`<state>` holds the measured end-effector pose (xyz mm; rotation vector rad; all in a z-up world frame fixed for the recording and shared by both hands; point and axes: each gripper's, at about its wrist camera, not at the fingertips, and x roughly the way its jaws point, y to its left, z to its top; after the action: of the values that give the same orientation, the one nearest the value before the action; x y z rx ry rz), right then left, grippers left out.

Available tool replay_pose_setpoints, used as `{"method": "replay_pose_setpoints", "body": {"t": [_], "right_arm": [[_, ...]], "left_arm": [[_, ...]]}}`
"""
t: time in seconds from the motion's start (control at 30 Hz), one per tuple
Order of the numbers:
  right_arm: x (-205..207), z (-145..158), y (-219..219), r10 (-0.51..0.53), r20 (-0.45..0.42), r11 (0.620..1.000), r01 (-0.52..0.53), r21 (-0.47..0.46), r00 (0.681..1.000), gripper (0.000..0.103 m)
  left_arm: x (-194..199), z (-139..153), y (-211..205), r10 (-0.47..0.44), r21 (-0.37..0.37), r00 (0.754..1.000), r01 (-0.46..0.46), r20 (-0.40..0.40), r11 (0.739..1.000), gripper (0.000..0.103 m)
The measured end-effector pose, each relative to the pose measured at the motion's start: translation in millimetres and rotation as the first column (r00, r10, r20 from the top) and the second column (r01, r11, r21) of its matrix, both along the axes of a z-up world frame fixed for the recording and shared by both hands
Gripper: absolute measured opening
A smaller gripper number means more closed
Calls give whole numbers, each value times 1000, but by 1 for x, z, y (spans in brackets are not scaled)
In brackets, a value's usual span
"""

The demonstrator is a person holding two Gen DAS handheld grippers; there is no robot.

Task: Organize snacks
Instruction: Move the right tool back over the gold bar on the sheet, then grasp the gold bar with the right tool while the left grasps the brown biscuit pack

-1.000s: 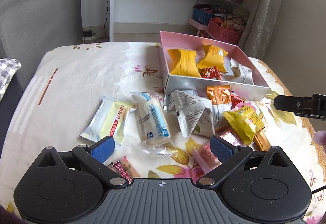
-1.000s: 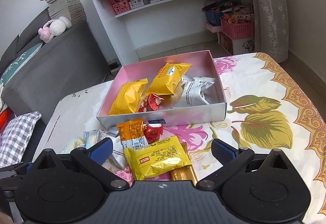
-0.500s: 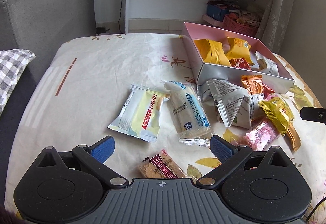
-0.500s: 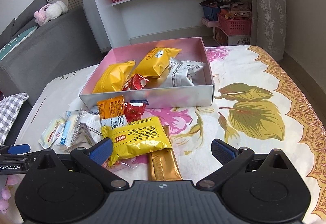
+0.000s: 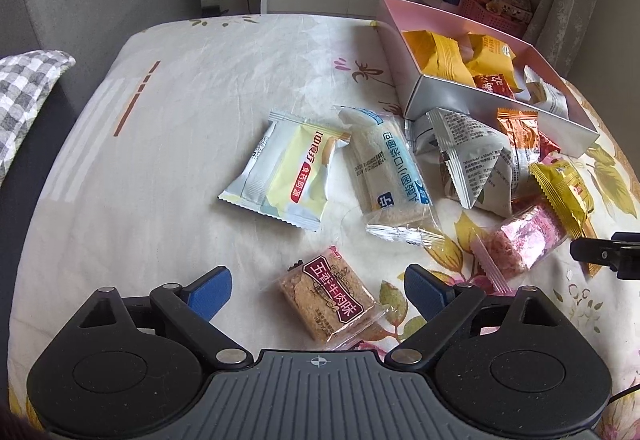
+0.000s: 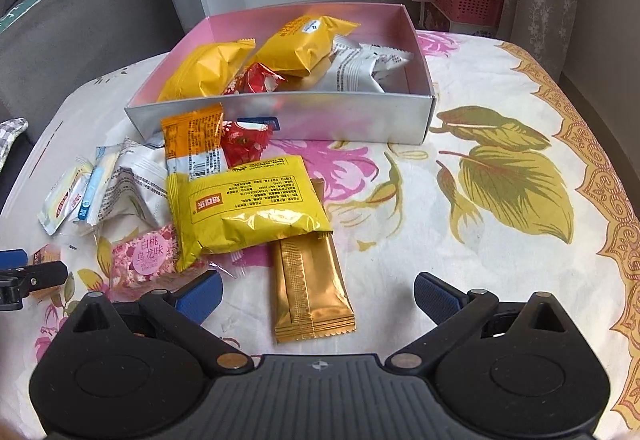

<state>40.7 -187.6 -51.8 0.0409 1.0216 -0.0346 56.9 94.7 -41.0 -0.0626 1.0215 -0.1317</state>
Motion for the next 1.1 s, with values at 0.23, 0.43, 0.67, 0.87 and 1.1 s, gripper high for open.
{"method": "replay_pose_setpoints", "body": {"t": [0.23,0.43,0.67,0.87,1.1], "right_arm": [[3,-4,3,16,-13,999,-17,-49,1000,85],[1,0,9,82,7,992,-81,-95,997,57],[1,7,12,126,4,988,-125,-87,992,25],[-1,14,9,122,10,990,-121,-66,993,21],[-7,31,4,112,45,994,-111,-23,993,21]], "left_arm": [[-2,1,3,18,16,1000,-18,4,1000,73],[-5,3,1,6,59,1000,-7,24,998,43],[-6,5,1,-6,33,1000,5,15,999,33],[-6,6,5,1,-17,1000,-1,2,1000,33],[-6,11,11,6,-104,1000,-7,-9,995,33]]}}
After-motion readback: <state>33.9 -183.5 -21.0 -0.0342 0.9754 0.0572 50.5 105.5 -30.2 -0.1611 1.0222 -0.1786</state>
